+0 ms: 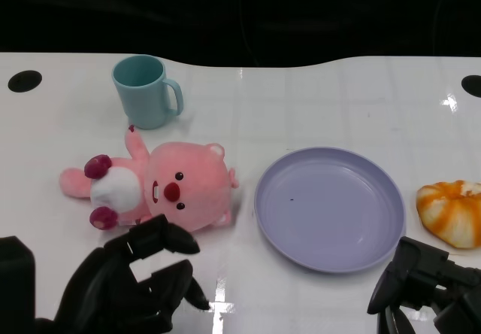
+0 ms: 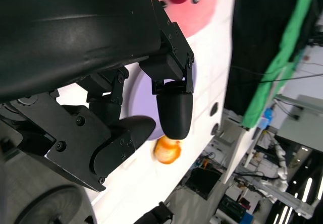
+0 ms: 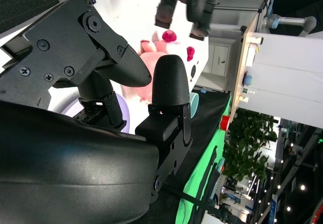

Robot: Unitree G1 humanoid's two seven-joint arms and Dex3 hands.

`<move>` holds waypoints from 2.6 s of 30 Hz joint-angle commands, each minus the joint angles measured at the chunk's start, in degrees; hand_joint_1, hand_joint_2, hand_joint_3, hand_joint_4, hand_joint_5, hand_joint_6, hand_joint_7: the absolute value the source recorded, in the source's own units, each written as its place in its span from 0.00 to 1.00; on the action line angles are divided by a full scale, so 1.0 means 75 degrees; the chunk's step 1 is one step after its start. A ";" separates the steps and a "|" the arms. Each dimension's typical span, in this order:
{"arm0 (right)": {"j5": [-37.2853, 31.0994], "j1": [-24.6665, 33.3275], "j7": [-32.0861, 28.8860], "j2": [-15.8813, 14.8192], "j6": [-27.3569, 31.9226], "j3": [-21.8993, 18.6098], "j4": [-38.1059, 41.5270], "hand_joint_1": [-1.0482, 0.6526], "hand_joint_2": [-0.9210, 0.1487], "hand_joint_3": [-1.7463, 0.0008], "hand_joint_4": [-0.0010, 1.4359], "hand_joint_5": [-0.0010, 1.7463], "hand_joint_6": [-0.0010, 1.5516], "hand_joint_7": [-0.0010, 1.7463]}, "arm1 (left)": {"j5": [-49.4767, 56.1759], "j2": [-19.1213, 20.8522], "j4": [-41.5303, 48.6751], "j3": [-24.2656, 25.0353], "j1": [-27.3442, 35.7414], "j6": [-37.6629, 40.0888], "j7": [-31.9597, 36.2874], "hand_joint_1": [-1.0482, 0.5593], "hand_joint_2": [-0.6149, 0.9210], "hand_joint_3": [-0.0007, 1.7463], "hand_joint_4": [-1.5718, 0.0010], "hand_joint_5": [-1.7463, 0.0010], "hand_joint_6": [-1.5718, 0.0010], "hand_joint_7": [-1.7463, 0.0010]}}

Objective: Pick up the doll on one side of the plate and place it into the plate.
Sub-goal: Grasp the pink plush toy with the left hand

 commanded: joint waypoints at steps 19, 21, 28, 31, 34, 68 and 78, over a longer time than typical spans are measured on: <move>0.0015 -0.0054 -0.0052 -0.0069 0.0090 -0.0034 -0.0059 0.53 0.51 0.13 0.51 1.00 0.39 0.92 | 0.3194 0.1644 -0.0139 -0.0182 -0.0886 -0.2724 -0.0455 0.24 1.00 0.07 0.93 0.58 0.79 0.92; 0.0000 -0.0059 -0.0049 -0.0074 0.0053 -0.0047 -0.0044 0.53 0.51 0.13 0.51 1.00 0.39 0.92 | 0.3561 0.1774 -0.0080 -0.0184 -0.1020 -0.2869 -0.0424 0.25 1.00 0.06 0.95 0.59 0.80 0.93; 0.0034 -0.0053 -0.0041 -0.0074 0.0048 -0.0066 -0.0045 0.52 0.51 0.13 0.52 1.00 0.39 0.92 | 0.5380 0.2345 0.0106 -0.0338 -0.1466 -0.3384 -0.0123 0.25 1.00 0.03 1.00 0.61 0.82 0.96; 0.0023 -0.0062 -0.0064 -0.0055 0.0066 -0.0060 -0.0041 0.52 0.51 0.13 0.52 1.00 0.39 0.92 | 0.6038 0.2646 0.0213 -0.0417 -0.1681 -0.3590 -0.0110 0.26 1.00 0.03 1.00 0.62 0.83 0.97; 0.0012 -0.0073 -0.0080 -0.0047 0.0082 -0.0053 -0.0047 0.52 0.50 0.13 0.52 1.00 0.39 0.93 | 0.6645 0.2876 0.0273 -0.0502 -0.1852 -0.3586 -0.0107 0.26 1.00 0.02 1.00 0.68 0.83 0.98; -0.0020 -0.0029 -0.0102 -0.0120 0.0107 -0.0122 -0.0184 0.52 0.49 0.13 0.51 1.00 0.38 0.92 | 1.1264 0.2685 0.3998 -0.2924 -0.4785 -0.2207 0.0451 0.22 1.00 0.02 0.99 0.75 0.85 1.00; 0.0046 0.0008 -0.0086 -0.0133 0.0134 -0.0126 -0.0215 0.53 0.48 0.13 0.51 1.00 0.38 0.92 | 1.1224 0.2149 0.6257 -0.3548 -0.5817 -0.2197 0.0896 0.21 1.00 0.03 0.98 0.78 0.85 1.00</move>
